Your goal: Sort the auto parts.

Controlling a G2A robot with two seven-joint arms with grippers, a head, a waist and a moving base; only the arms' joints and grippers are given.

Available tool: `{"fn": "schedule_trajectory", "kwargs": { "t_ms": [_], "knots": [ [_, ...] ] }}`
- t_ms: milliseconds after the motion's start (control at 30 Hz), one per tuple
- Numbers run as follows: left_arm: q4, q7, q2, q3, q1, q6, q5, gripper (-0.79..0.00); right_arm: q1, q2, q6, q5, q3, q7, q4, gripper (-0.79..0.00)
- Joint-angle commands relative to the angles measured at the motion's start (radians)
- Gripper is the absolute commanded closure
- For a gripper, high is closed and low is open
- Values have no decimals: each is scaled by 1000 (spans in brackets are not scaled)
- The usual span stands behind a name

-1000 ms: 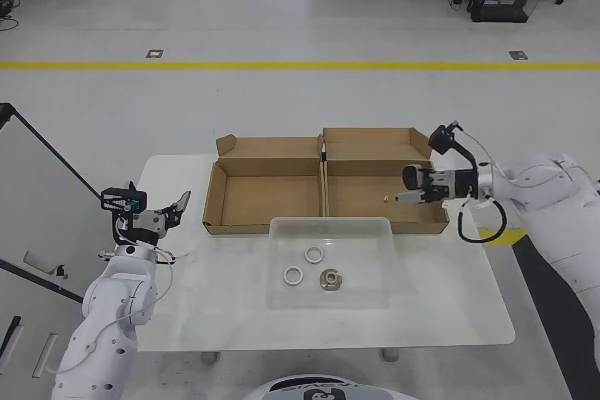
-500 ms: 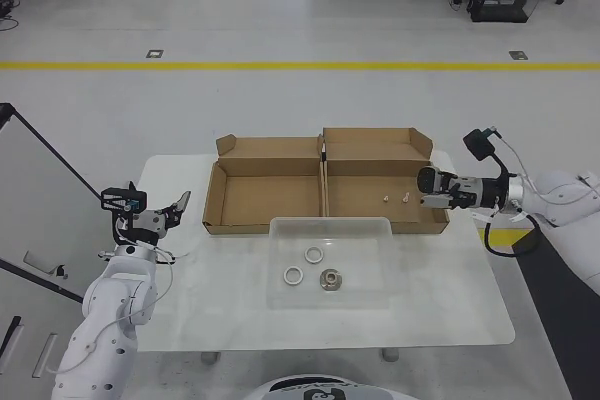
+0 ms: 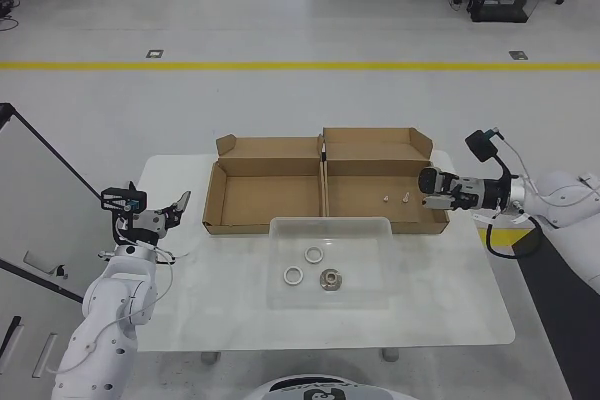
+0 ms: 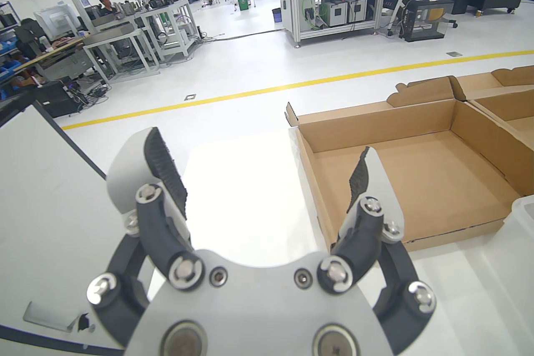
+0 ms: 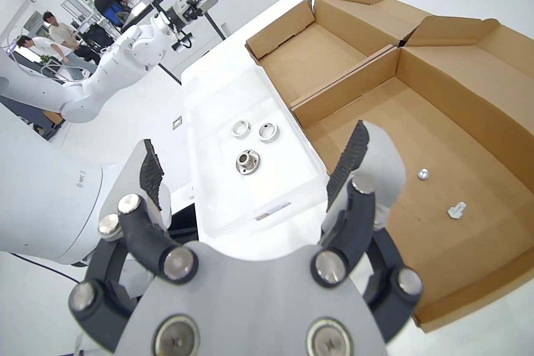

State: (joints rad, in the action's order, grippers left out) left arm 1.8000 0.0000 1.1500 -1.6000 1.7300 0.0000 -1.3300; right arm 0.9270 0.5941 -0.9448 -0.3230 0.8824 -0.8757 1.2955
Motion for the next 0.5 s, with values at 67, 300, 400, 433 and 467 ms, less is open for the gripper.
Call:
{"fn": "schedule_trajectory", "kwargs": {
  "t_ms": [67,300,400,433,467],
  "knots": [
    [0,0,0,0,0,0,0,-785,0,0,0,0,0,0,0,-785],
    [34,-50,-5,-7,-17,-43,-65,-785,0,0,0,0,0,0,0,-785],
    [86,-152,-11,-18,-40,-94,-107,-785,0,0,0,0,0,0,0,-785],
    [107,-188,-13,-22,-49,-114,-120,-785,0,0,0,0,0,0,0,-785],
    [128,-223,-15,-24,-58,-138,-131,-785,0,0,0,0,0,0,0,-785]
  ]
}}
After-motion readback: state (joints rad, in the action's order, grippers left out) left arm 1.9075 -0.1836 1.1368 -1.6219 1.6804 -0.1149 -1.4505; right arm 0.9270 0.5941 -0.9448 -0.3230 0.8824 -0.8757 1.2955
